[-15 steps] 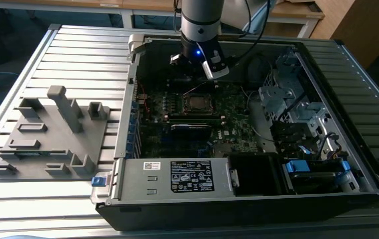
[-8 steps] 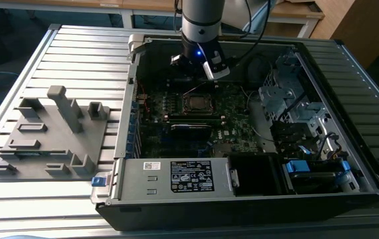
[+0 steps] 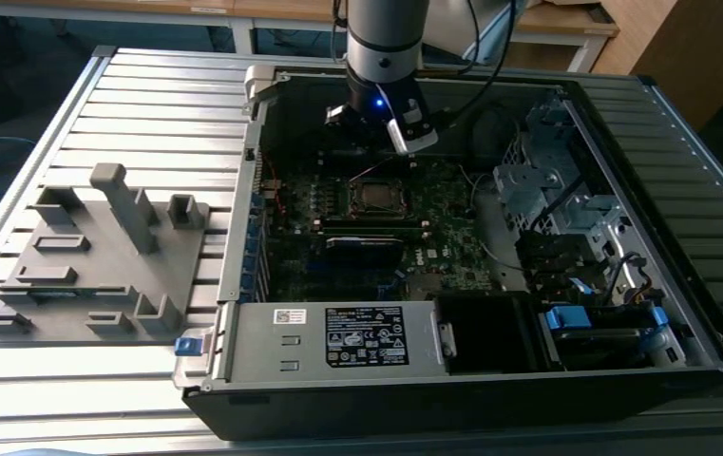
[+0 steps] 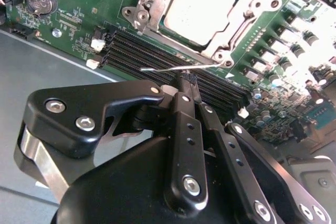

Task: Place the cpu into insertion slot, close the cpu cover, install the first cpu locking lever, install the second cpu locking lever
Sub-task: 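Install the first cpu locking lever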

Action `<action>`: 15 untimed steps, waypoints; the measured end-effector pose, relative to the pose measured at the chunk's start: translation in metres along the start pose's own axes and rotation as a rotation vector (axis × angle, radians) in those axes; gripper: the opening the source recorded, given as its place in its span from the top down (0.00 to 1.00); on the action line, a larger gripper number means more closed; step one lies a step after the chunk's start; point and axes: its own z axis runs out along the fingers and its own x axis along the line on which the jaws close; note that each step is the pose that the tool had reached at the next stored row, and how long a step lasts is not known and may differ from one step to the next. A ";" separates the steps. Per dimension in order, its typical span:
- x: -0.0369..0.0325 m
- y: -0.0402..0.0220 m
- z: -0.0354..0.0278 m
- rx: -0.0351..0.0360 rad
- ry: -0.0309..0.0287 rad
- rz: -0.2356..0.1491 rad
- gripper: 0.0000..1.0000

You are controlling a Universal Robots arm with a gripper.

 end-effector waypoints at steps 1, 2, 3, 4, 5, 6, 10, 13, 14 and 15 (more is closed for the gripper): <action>-0.0001 -0.0001 0.0002 -0.0001 0.0001 0.000 0.89; -0.0003 -0.0001 0.0003 -0.0001 0.0002 0.000 0.89; -0.0006 -0.0001 0.0005 -0.0001 0.0003 0.000 0.89; -0.0010 0.0000 0.0007 -0.0001 0.0002 0.000 0.89; -0.0014 0.0001 0.0010 -0.0003 0.0001 0.000 0.89; -0.0018 0.0001 0.0012 -0.0003 0.0001 0.000 0.89; -0.0028 0.0000 0.0022 -0.0001 -0.0009 0.005 0.89; -0.0036 -0.0001 0.0031 0.0003 -0.0039 0.020 0.89; -0.0039 -0.0001 0.0034 0.0005 -0.0051 0.026 0.89; -0.0043 -0.0002 0.0037 0.0006 -0.0063 0.032 0.89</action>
